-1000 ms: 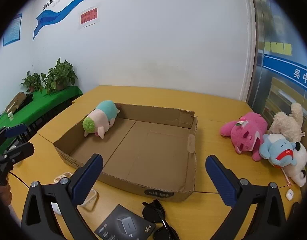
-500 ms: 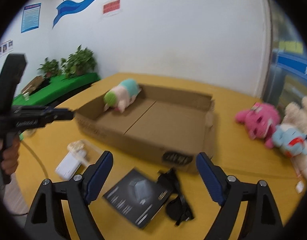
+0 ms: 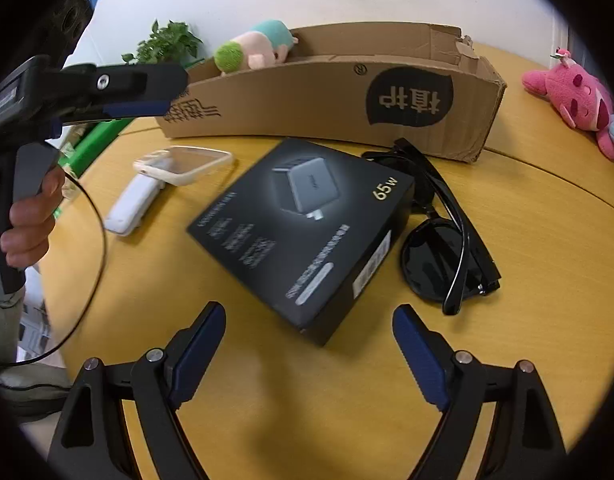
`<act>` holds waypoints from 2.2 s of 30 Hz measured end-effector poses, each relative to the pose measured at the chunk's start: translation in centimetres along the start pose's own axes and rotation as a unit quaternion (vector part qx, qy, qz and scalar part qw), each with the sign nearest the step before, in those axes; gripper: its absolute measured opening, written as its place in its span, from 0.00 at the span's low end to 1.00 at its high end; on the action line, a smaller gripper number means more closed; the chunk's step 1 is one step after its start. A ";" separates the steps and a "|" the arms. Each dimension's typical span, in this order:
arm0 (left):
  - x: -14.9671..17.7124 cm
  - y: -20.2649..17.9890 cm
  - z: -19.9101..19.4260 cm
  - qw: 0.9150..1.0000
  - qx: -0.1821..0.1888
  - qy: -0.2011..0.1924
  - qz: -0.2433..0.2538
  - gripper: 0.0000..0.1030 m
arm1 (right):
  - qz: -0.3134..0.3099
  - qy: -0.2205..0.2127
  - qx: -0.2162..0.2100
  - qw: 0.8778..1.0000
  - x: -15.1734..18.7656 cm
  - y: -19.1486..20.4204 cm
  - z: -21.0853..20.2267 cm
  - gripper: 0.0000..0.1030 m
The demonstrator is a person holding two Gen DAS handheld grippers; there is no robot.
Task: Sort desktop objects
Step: 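Grasp the black charger box with the left gripper, then carry the charger box with the left gripper and lower it into the box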
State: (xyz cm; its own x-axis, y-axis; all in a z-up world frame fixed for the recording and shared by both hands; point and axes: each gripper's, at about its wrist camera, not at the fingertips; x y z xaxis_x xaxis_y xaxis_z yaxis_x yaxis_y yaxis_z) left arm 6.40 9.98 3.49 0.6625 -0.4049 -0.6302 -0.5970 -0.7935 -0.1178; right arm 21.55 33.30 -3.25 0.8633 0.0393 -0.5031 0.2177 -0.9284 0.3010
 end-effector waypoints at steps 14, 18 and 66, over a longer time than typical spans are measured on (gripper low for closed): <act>2.4 -2.4 5.6 0.988 0.133 0.065 0.034 0.95 | -0.055 0.018 -0.078 0.995 0.2 1.4 0.5 0.85; 2.4 -1.4 6.0 0.989 0.129 0.071 0.019 0.95 | -0.059 -0.004 -0.059 0.997 0.2 1.0 -0.1 0.85; -19.2 5.2 -20.8 0.966 -0.102 -0.224 0.079 0.75 | -0.305 -0.319 -0.039 0.896 -26.2 17.6 -14.4 0.86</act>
State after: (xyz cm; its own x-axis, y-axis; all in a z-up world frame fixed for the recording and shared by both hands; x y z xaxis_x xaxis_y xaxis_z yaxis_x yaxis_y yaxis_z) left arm -0.03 4.20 30.94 0.2810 -0.3283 -0.9018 -0.5436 -0.8289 0.1324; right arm 9.30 21.23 26.95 0.1413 0.2887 -0.9469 0.6129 -0.7767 -0.1453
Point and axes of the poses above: each gripper's, at about its wrist camera, not at the fingertips, and z roughly the way its jaws point, y to its left, x to its underside, and after that the axes turned 12 degrees about z, right-handed
